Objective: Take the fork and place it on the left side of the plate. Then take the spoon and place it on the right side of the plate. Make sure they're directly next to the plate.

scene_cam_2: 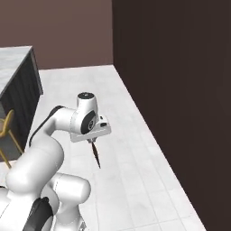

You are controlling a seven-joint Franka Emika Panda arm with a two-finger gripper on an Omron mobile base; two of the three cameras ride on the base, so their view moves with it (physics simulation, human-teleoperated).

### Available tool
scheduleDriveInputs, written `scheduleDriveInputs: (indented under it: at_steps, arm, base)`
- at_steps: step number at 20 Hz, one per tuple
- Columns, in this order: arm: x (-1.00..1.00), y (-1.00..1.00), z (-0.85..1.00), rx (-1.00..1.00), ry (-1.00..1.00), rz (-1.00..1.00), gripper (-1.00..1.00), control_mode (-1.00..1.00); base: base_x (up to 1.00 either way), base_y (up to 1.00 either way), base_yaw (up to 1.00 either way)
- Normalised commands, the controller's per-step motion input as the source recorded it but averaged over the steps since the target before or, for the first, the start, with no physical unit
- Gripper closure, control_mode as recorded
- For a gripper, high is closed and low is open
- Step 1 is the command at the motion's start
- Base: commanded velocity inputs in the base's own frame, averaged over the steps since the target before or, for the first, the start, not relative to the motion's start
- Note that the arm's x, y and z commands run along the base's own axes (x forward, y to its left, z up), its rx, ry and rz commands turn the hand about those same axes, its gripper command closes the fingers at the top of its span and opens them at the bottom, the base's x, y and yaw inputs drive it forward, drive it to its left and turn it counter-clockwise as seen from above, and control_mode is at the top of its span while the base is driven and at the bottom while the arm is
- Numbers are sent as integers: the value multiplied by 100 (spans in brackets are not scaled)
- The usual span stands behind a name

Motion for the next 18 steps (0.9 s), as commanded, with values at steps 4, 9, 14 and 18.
scheduleDriveInputs:
  at_steps: [4,9,14,18]
  arm:
    - [0,0,0,0,0,0,100,100]
    - [0,0,0,0,0,0,100,100]
    - [0,0,0,0,0,0,100,100]
    - [0,0,0,0,0,0,100,100]
  base:
    - [92,11,26]
    - [87,11,30]
    - [84,8,35]
    - [73,3,48]
